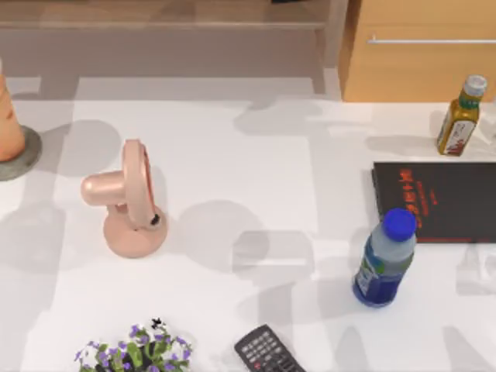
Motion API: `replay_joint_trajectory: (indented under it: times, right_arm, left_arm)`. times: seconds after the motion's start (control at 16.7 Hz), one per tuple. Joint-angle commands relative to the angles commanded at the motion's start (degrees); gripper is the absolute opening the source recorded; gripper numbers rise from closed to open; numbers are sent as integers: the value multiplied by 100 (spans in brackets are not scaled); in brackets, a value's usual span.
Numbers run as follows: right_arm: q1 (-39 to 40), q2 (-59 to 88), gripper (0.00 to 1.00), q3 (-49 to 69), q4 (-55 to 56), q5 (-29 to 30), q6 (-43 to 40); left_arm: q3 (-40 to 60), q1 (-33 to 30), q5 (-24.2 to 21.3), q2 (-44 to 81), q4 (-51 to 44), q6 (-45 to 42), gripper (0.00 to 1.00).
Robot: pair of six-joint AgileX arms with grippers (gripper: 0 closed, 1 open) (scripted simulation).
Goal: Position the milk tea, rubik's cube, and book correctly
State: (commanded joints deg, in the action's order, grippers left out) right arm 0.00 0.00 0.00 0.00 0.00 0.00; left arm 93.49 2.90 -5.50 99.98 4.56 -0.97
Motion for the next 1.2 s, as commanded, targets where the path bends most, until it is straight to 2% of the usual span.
replay_joint_trajectory:
  times: [0.18,0.36,0.9,1.2]
  right_arm:
    - [0,0,100,0,0,0,0]
    - [0,0,100,0,0,0,0]
    - [0,0,100,0,0,0,0]
    - [0,0,100,0,0,0,0]
  left_arm:
    - [-833,-43,43,-729,-181,-44,100]
    - [-2168,-71,131,-1963,-346,-67,100]
    - [-7278,-126,476,-7610,-537,2,100]
    - [-8957,-232,554,-9529,-497,66,100]
